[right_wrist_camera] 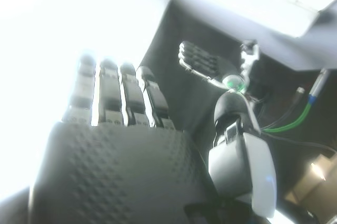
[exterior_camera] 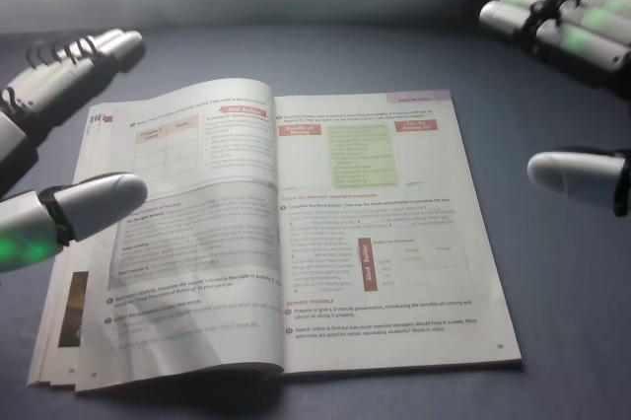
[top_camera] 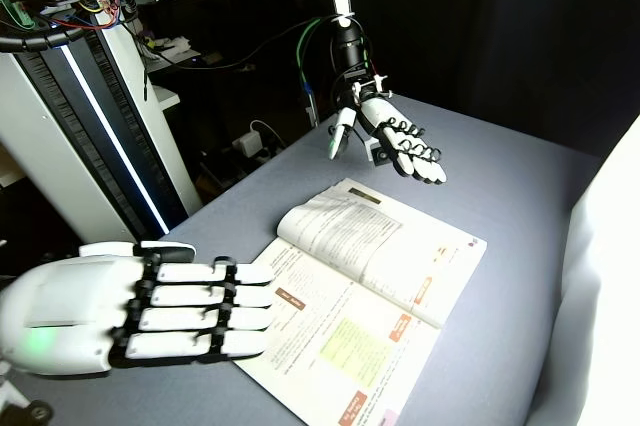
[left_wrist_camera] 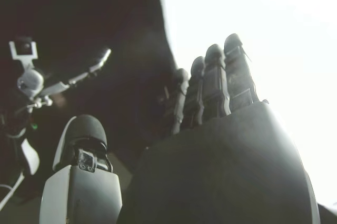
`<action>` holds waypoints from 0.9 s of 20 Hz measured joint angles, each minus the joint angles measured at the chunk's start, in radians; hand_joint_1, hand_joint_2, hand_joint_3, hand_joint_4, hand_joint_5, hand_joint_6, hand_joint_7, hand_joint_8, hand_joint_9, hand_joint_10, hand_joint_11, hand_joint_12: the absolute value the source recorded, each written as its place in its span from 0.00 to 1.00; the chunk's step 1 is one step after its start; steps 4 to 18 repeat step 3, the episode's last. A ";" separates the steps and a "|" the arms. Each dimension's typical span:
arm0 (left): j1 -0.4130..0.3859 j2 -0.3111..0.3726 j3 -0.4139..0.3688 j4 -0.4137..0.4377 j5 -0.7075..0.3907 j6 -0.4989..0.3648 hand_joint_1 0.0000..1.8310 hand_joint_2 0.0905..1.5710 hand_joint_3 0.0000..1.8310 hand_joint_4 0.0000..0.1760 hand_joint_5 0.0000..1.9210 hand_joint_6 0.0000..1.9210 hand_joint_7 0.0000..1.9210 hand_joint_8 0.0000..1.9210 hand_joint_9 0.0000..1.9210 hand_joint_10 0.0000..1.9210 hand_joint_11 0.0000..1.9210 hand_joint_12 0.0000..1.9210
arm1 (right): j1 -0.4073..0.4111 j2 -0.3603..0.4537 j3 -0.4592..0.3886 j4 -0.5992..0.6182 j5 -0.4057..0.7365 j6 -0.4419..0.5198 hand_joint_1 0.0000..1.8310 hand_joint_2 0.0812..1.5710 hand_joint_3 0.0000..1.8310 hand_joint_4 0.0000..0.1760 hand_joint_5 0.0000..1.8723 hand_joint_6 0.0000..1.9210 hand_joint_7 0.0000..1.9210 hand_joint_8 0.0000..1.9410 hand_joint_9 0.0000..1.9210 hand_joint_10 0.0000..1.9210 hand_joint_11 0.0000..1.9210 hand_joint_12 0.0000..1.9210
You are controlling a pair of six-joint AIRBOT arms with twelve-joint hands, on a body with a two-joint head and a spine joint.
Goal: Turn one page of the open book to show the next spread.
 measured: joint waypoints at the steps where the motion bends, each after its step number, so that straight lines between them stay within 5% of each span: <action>1: 0.000 0.001 0.000 -0.002 -0.012 0.003 0.17 0.75 0.00 0.40 0.00 0.00 0.00 0.00 0.00 0.00 0.00 0.00 | -0.012 0.003 -0.002 0.008 0.035 -0.005 0.11 0.81 0.01 0.00 0.00 0.00 0.00 0.00 0.00 0.00 0.00 0.00; 3: -0.002 0.018 -0.002 0.006 -0.021 0.021 0.15 0.77 0.00 0.40 0.00 0.00 0.00 0.00 0.00 0.00 0.00 0.00 | -0.021 0.020 -0.008 0.039 0.103 -0.024 0.15 0.81 0.01 0.00 0.00 0.00 0.00 0.00 0.00 0.00 0.00 0.00; 18: -0.002 0.018 -0.002 0.006 -0.021 0.021 0.15 0.77 0.00 0.40 0.00 0.00 0.00 0.00 0.00 0.00 0.00 0.00 | -0.021 0.020 -0.008 0.039 0.103 -0.024 0.15 0.81 0.01 0.00 0.00 0.00 0.00 0.00 0.00 0.00 0.00 0.00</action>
